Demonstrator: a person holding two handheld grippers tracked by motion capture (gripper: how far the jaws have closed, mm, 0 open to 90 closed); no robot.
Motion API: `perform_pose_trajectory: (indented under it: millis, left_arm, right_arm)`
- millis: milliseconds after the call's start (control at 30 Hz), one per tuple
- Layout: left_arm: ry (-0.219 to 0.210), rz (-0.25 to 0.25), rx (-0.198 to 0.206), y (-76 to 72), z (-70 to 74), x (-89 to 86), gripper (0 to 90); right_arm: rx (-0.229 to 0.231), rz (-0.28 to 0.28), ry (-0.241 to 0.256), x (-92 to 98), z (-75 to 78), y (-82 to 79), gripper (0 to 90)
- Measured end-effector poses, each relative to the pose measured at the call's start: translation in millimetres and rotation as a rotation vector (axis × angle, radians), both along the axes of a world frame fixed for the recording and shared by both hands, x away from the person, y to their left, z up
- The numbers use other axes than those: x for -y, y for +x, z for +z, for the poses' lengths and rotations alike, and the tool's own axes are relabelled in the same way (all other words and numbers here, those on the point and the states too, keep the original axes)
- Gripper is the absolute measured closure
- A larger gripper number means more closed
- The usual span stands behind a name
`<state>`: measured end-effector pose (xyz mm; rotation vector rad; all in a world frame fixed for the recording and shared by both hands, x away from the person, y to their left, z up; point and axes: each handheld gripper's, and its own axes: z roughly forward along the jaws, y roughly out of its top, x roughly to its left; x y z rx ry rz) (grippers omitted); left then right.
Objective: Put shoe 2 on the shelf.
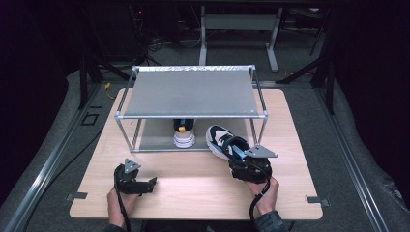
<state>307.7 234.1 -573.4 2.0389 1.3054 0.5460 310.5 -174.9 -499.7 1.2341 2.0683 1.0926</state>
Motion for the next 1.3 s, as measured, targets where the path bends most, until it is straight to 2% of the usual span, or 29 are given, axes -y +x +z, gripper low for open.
perform_pose_trajectory:
  millis: [233,533,733,933,1033,1133,1300]
  left_arm:
    - [-0.002,0.001,0.000,0.0,-0.1,0.1,0.4]
    - [0.000,0.000,0.000,0.0,0.0,0.0,0.4]
    - [-0.002,0.002,0.000,-0.1,-0.1,0.2,0.4]
    - [-0.002,0.001,0.000,0.0,-0.1,0.1,0.4]
    - [-0.001,0.001,0.000,0.0,-0.1,0.1,0.4]
    - [-0.001,0.001,0.000,-0.1,-0.1,0.1,0.4]
    - [-0.001,0.001,0.000,0.0,-0.1,0.1,0.4]
  right_arm:
    - [-0.009,-0.026,-0.019,-6.1,-1.7,10.1,21.8]
    - [-0.022,-0.040,-0.008,-11.8,-6.0,23.2,21.8]
    - [-0.036,-0.076,-0.023,-20.0,-8.4,33.5,21.8]
    - [-0.063,-0.087,-0.002,-30.5,-12.7,47.3,21.7]
    - [-0.085,-0.089,0.032,-35.3,-16.7,54.8,21.7]
    - [-0.102,-0.124,0.044,-39.6,-20.9,61.6,21.7]
    - [-0.099,-0.162,0.006,-51.8,-22.6,69.8,21.7]
